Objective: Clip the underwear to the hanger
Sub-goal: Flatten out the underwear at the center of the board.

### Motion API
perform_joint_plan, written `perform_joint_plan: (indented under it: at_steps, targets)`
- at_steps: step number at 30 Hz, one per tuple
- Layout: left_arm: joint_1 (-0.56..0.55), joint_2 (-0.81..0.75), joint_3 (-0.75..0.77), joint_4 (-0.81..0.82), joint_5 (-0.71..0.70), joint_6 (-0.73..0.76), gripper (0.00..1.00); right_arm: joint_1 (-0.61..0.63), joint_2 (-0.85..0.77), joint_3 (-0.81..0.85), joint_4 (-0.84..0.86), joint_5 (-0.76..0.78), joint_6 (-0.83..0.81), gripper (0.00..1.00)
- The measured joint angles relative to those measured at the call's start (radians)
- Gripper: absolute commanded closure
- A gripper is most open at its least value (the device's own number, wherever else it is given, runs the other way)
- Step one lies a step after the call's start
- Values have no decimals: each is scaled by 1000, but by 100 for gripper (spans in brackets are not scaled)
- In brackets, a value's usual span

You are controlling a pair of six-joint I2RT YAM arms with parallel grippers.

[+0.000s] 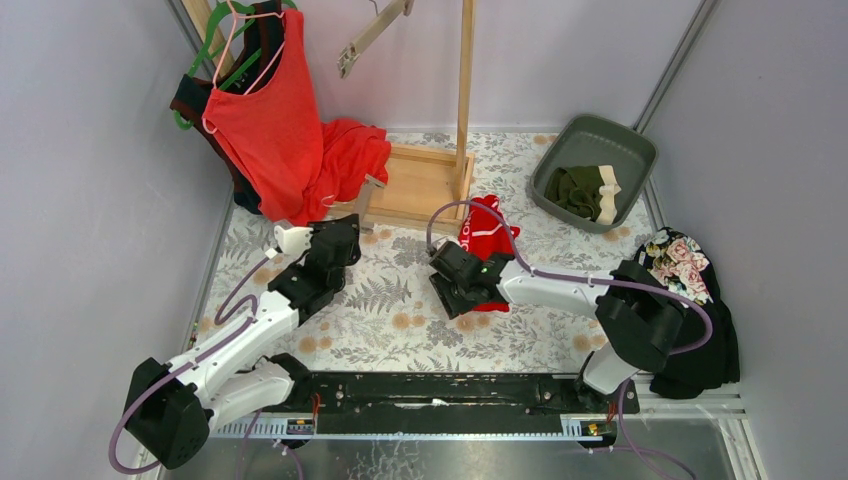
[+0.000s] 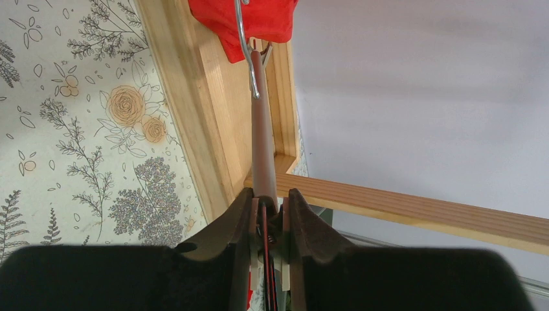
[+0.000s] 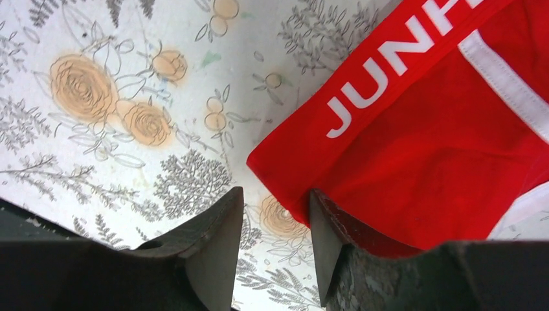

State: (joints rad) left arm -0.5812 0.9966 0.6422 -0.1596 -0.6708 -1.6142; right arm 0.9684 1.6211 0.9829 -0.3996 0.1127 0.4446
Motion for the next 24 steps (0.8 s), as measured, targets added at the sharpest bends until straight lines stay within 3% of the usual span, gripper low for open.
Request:
perform_joint_plan:
  at_steps: [15,24]
  targets:
    - [0,1,0,1,2,0,100,91,-108,-175,26,-80,105,53]
    - [0,8,0,1,2,0,100,107,-281,-163,5,47,47,48]
